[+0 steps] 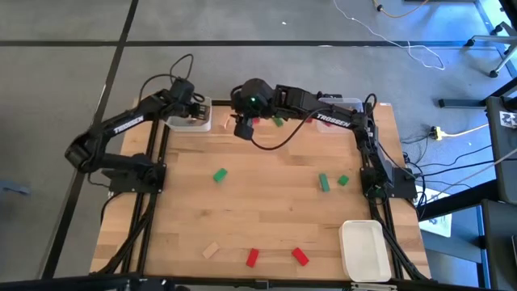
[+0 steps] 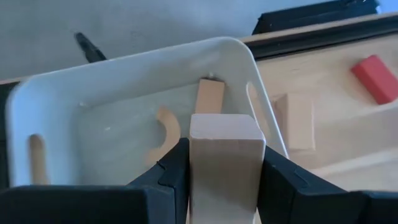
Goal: Sort & place blocks by color
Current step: Put the light brown block into the gray bin
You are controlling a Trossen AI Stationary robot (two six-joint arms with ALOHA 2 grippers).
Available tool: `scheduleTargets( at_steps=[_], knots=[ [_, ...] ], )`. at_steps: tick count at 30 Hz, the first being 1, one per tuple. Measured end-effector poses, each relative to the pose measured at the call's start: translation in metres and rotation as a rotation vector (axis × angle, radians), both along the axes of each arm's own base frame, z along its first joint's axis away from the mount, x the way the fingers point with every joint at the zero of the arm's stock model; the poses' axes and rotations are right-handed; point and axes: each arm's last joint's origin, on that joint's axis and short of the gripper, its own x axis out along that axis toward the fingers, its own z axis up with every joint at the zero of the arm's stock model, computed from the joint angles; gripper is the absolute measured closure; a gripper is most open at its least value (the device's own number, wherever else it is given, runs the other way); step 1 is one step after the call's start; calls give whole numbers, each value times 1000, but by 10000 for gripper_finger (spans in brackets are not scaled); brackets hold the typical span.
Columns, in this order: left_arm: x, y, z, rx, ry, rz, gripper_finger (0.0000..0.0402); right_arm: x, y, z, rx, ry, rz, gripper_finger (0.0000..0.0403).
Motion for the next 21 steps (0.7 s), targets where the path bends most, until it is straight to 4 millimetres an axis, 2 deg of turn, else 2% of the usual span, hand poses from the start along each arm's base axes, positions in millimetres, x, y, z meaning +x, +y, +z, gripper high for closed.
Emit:
scheduleTargets(
  at_steps=[8, 21],
  knots=[
    [15, 21, -24, 1, 23, 44, 282, -1, -6, 0, -35, 15, 13, 208],
    [7, 32, -35, -33, 53, 100, 282, -3, -12, 0, -69, 33, 31, 208]
  ],
)
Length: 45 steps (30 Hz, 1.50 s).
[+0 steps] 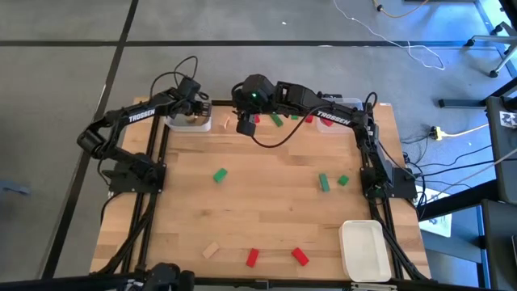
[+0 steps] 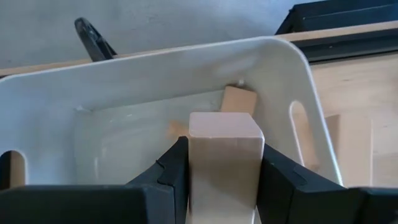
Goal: Sort & place blocks by color
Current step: Put the light brown block into the gray bin, then put the green block into the white bin
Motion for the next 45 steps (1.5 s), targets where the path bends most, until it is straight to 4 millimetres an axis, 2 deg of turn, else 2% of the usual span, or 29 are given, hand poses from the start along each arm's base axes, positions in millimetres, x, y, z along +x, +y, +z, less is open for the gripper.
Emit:
scheduleTargets(
  at_steps=[4, 11, 23, 28, 33, 38, 45],
  knots=[
    [-3, 0, -1, -9, 10, 11, 281, 0, -2, 0, 4, -1, 2, 208],
    [-3, 1, -1, 1, 24, 21, 215, 0, -2, 0, 4, -1, 1, 208],
    [-3, 0, 0, -4, 18, 4, 208, 0, -1, 0, 4, -1, 3, 208],
    [-1, -3, 4, -22, -12, -148, 208, 0, -1, 0, 46, -23, -30, 208],
    [3, -13, 9, -90, -117, -479, 207, -2, -1, -3, 14, 34, 11, 208],
    [8, -36, 6, -254, -202, -776, 207, -5, 1, -6, 8, 97, 109, 208],
    [16, -81, -3, -466, 26, -1005, 207, -8, 6, -12, -40, 194, 357, 208]
  ],
)
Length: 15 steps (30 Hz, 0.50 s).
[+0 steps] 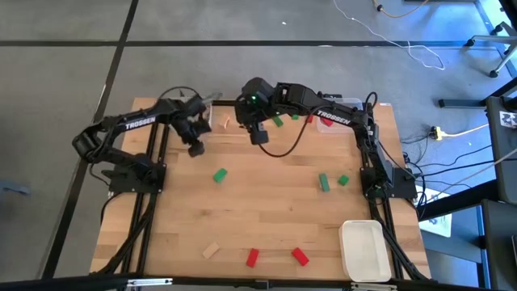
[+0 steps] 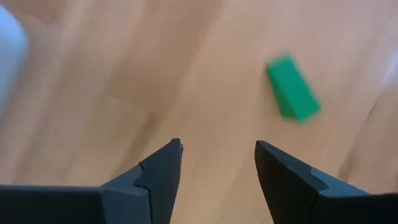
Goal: Sort & place blocks by color
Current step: Put the green block into the white bin
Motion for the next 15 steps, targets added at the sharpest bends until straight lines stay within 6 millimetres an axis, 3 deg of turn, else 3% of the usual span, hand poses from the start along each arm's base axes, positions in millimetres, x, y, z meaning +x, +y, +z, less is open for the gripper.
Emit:
scheduleTargets(
  at_steps=[8, 15],
  knots=[
    [14, -38, 8, -95, -15, -132, 207, -6, 4, -6, -15, 86, 160, 208],
    [12, -66, 21, -118, -8, -184, 207, -8, 23, -15, 11, 166, 358, 208]
  ],
)
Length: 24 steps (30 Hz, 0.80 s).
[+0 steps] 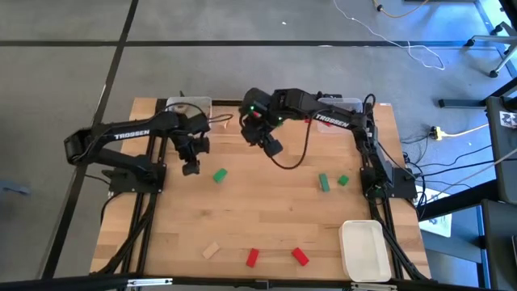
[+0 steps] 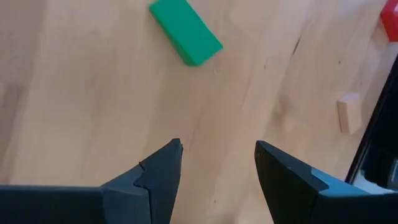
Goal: Sort & place blocks by color
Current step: Put the green block into the white bin
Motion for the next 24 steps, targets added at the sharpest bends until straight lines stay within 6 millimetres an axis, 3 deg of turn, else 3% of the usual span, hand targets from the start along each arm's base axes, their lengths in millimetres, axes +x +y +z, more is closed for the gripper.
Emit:
scheduleTargets(
  at_steps=[6, 12, 17, 24],
  knots=[
    [-12, -16, 18, 114, -14, 54, 207, 19, 17, -27, 10, 56, 66, 208],
    [-39, -27, 38, 270, -40, 197, 207, 44, 31, -59, 1, 51, 112, 208],
    [-60, -36, 51, 272, -109, 302, 207, 65, 40, -79, -53, -9, 111, 208],
    [-80, -42, 61, 286, -198, 375, 207, 80, 46, -109, -91, 10, 157, 208]
  ],
)
